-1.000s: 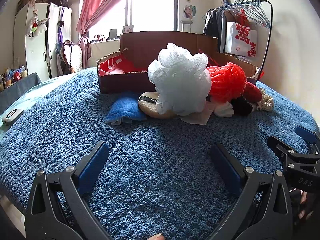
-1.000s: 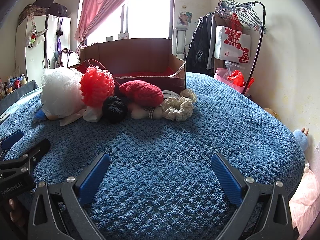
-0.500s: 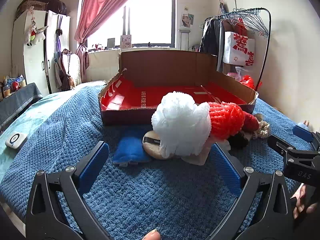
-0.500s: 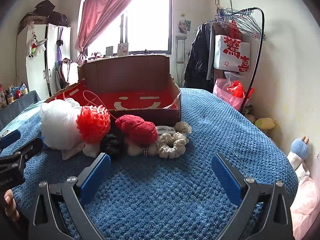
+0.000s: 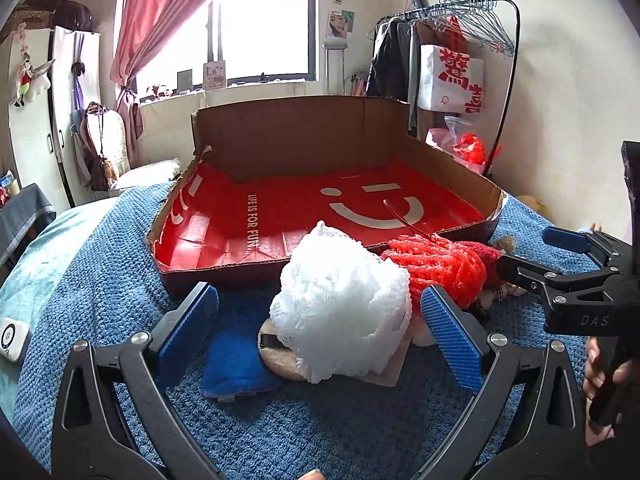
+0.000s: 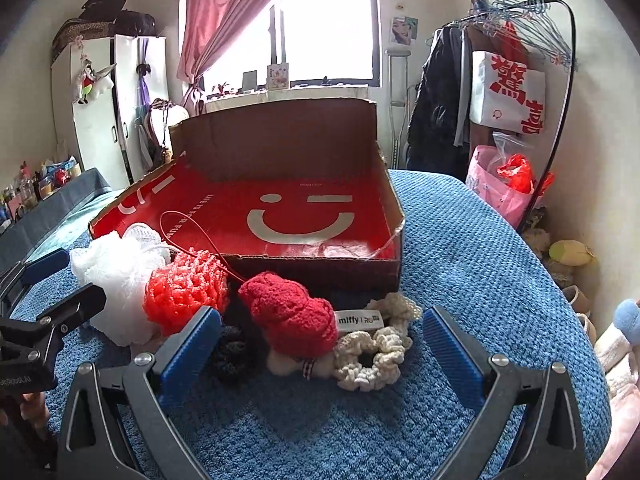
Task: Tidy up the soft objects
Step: 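Grasp the white mesh loofah with the left tool while the right tool grasps the red knitted pouch, then carry the loofah and red knitted pouch with both tools into the cardboard box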
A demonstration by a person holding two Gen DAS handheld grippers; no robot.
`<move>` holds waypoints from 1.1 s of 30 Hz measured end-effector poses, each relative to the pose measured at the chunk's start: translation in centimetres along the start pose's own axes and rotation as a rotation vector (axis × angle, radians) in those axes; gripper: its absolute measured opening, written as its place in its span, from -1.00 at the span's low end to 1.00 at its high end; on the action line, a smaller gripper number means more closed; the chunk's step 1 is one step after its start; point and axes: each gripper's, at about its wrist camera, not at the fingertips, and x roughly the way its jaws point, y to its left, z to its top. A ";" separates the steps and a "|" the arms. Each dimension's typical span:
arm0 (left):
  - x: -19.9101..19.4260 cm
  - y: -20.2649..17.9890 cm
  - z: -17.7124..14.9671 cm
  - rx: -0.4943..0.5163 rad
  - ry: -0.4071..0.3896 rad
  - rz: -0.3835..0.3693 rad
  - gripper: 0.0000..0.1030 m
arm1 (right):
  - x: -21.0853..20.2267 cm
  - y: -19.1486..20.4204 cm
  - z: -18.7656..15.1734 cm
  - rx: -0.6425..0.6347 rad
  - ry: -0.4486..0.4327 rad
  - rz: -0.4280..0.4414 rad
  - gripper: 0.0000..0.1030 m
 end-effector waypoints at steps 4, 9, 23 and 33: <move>1.3 -0.2 0.7 0.018 0.043 -0.036 1.00 | 1.6 0.5 0.4 -0.041 0.055 0.034 1.00; 2.9 -0.4 1.1 0.034 0.104 -0.097 1.00 | 3.7 1.1 0.9 -0.099 0.124 0.080 0.81; 4.6 -0.5 1.4 0.038 0.162 -0.191 0.12 | 3.7 0.4 1.3 -0.040 0.122 0.236 -0.08; 2.2 0.0 3.2 0.028 0.104 -0.208 0.10 | 2.0 -0.3 2.8 0.014 0.073 0.259 -0.08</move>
